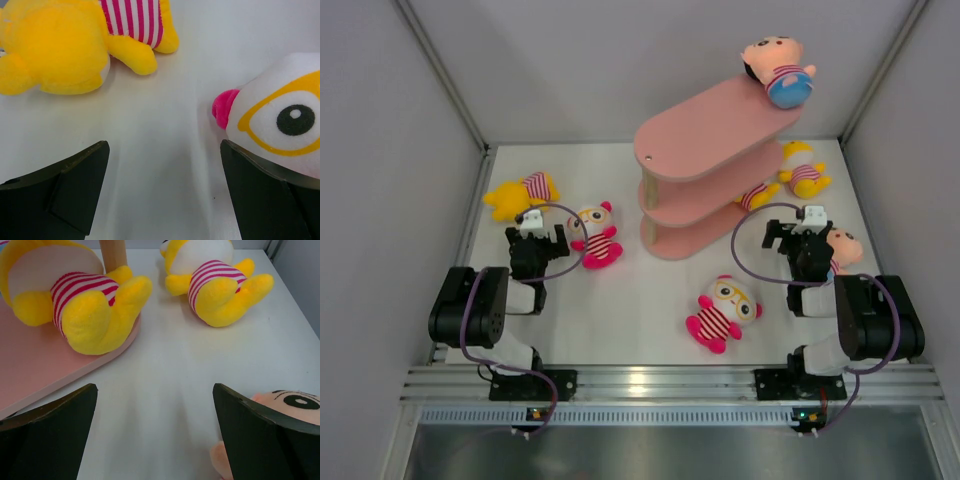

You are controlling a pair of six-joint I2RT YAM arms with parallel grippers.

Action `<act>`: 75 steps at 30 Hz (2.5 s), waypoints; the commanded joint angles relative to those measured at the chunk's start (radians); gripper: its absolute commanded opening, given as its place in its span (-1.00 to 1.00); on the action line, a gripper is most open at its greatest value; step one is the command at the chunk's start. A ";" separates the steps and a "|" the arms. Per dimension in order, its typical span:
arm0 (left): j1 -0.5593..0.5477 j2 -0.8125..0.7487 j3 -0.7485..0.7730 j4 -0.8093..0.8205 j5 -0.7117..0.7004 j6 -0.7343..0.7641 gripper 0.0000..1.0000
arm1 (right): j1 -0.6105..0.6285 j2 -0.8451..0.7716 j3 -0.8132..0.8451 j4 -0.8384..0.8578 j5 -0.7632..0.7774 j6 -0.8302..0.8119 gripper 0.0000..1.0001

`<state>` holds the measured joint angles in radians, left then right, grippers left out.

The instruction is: Place and organize the stuffed toys onto the shelf

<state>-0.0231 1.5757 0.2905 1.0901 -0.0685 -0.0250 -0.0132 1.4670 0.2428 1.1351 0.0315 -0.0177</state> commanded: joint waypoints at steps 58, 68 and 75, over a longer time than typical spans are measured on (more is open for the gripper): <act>-0.067 -0.381 1.073 -2.150 0.929 0.407 0.86 | 0.857 -0.458 0.835 -1.663 -0.245 0.053 -1.00; -0.100 -0.450 1.047 -2.267 1.055 0.516 0.97 | 0.963 -0.079 1.177 -1.571 -0.358 -0.163 -1.00; -0.107 -0.415 1.035 -2.265 0.958 0.524 0.98 | 0.992 -0.031 1.242 -1.493 -0.473 -0.214 -1.00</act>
<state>-0.1253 1.1446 1.3251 -1.1553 0.9089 0.4706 0.9531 1.4467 1.4197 -0.4652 -0.3397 -0.1799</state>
